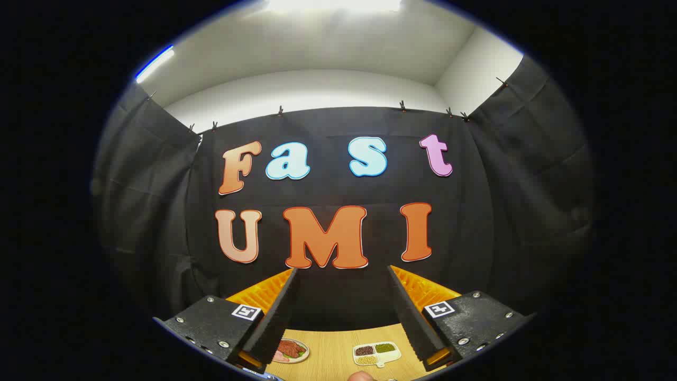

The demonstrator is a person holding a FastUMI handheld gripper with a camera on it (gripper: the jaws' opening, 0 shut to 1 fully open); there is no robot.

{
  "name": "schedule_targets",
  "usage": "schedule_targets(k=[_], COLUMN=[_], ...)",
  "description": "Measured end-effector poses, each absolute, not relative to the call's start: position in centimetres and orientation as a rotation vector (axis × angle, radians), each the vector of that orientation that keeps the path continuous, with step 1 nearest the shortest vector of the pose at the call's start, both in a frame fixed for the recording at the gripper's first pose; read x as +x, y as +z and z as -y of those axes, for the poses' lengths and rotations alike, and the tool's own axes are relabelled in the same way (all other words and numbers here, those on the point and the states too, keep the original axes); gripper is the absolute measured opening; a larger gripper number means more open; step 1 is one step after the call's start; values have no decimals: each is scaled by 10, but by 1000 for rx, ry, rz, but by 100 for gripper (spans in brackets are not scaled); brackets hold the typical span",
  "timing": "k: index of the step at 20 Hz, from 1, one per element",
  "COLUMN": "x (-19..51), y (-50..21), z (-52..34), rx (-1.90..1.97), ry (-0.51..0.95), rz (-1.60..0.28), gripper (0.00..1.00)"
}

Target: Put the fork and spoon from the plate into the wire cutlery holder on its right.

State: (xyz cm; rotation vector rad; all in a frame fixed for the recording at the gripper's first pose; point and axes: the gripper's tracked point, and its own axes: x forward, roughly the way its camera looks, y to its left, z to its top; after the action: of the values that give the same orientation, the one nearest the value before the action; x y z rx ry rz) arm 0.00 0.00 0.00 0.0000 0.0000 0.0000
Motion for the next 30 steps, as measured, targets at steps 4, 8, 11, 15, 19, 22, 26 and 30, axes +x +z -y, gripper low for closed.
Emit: schedule_targets(k=[4, 8, 11, 15, 19, 22, 26, 30], x=[-1, -4, -3, -7, -13, -19, -27, -45], y=[2, 2, -1, -13, -40, -61, -98, -159], z=[-7, -15, -20, -30, -51, -68, -97, -125], rx=[-9, -19, -25, -20, -29, -47, -61, -80], ry=[8, 13, 8, 8, 32, 54, 102, 170], rz=[2, 2, -6, -35, -101, -145, -235, -409], gripper=[96, 96, 96, 96, 96, 96, 97, 97])
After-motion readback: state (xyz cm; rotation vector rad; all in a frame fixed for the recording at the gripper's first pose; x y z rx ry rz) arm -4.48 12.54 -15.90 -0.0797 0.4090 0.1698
